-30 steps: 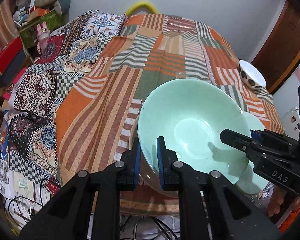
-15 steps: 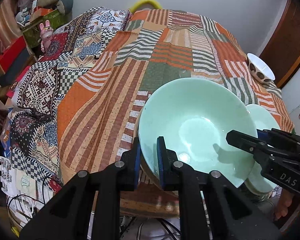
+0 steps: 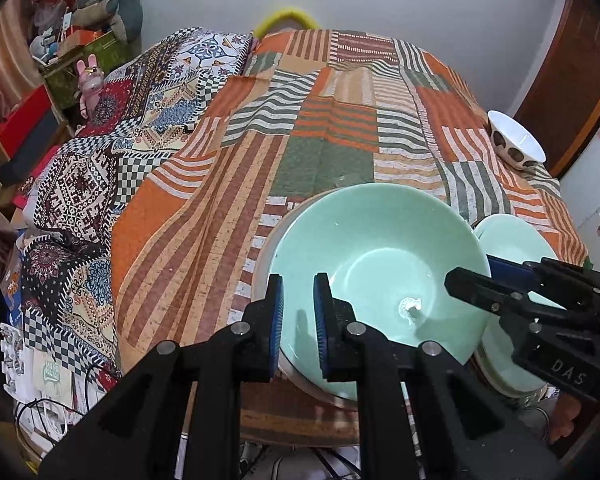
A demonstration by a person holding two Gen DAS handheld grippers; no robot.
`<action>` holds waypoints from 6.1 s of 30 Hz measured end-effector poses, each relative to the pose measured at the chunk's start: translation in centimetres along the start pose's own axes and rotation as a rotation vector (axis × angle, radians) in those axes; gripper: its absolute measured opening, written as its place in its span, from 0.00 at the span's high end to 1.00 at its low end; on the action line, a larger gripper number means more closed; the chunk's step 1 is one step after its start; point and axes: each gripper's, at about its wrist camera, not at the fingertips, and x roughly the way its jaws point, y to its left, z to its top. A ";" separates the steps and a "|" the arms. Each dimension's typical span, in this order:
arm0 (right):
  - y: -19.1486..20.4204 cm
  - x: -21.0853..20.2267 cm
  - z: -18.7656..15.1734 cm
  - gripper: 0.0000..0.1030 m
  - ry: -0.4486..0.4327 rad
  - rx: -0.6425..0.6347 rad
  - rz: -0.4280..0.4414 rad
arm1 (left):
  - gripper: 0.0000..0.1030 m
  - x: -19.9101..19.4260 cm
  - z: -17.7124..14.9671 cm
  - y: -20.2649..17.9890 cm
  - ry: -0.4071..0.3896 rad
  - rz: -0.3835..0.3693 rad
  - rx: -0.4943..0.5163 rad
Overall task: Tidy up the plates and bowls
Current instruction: 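Open both grippers and release the light green bowl in the pink bowl, then move both grippers to the spotted white bowl and close on its rim, then lift the spotted white bowl with both grippers and carry it over the stack, then lower the spotted white bowl into the light green bowl with both grippers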
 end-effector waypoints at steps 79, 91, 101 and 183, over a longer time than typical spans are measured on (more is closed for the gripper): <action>-30.4 -7.2 6.0 0.77 -0.135 0.298 -0.265 | 0.53 18.8 21.2 -30.0 0.111 -0.169 0.331; -30.4 -7.0 6.6 0.77 -0.131 0.330 -0.263 | 0.83 19.8 20.0 -32.3 0.154 -0.158 0.420; -28.0 -9.8 6.4 0.77 -0.178 0.329 -0.260 | 0.83 15.0 18.9 -31.3 0.106 -0.175 0.434; -0.1 -3.7 0.6 0.74 -0.087 0.035 0.014 | 0.82 -2.2 0.2 -1.1 -0.019 -0.038 0.011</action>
